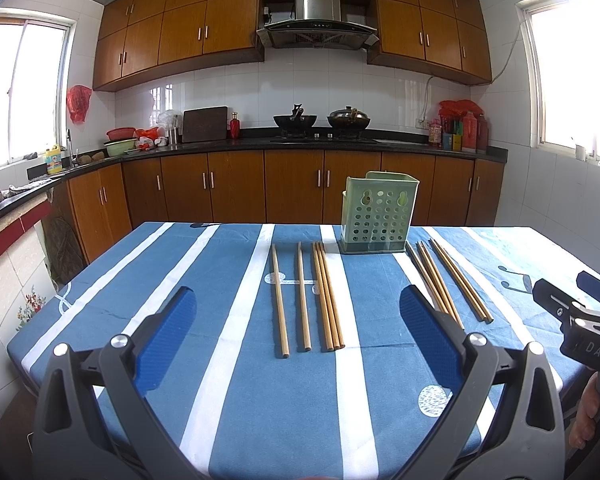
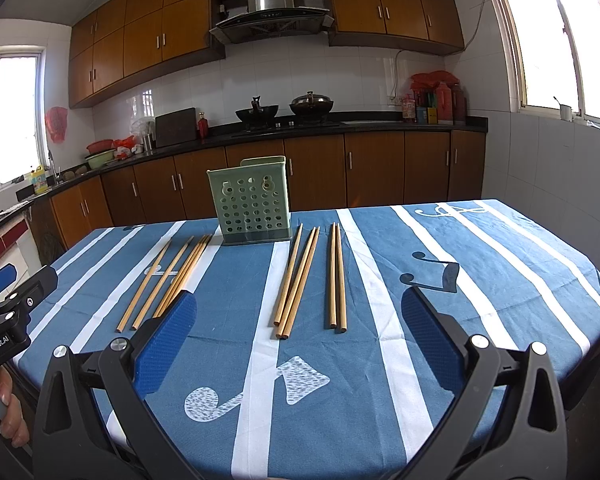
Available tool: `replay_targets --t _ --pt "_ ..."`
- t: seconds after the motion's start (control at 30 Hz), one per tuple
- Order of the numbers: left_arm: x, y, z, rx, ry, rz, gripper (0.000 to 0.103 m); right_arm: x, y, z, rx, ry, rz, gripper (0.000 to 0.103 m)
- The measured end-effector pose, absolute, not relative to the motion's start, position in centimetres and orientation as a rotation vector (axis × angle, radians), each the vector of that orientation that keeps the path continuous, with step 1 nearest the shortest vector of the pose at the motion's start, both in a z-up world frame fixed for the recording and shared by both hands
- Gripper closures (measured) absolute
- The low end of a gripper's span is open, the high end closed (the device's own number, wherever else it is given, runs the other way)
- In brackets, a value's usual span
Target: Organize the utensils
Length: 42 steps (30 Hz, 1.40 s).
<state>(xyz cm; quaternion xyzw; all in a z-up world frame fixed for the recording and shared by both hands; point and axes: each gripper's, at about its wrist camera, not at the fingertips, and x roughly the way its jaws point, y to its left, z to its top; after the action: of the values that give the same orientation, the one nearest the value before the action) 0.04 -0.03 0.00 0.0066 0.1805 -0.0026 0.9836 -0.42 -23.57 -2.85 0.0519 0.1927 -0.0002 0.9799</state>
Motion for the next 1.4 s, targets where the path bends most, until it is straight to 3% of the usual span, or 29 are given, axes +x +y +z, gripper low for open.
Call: replay_targets --t 0.33,0.6,0.83,0.97,1.17,1.3,1.4 --pt "0.6 -0.9 -0.6 0.007 0.383 -0.012 0.004 -0.4 -23.7 -2.8 0.108 0.397 0.001 0.002" --pt "5.6 1.3 -1.3 0.002 0.562 0.068 0.004 3.7 -26.4 -3.4 0.178 0.516 -0.048 0.003" --pt "12.7 5.7 -3.0 -0.143 0.826 0.041 0.004 11.7 -30.5 -5.6 0.324 0.77 -0.083 0.029" --pt "15.5 7.8 -3.8 -0.18 0.871 0.046 0.004 15.2 -31.2 -7.4 0.35 0.854 -0.073 0.051" --pt "18.4 8.7 -4.7 -0.159 0.927 0.05 0.004 18.4 -30.2 -9.5 0.292 0.927 -0.065 0.069" --pt "19.4 8.9 -6.2 -0.178 0.969 0.05 0.025 18.8 -29.5 -10.2 0.249 0.938 -0.072 0.076" --pt "19.5 8.6 -7.1 -0.162 0.989 0.036 0.04 18.6 -29.7 -10.2 0.215 0.93 -0.096 0.091"
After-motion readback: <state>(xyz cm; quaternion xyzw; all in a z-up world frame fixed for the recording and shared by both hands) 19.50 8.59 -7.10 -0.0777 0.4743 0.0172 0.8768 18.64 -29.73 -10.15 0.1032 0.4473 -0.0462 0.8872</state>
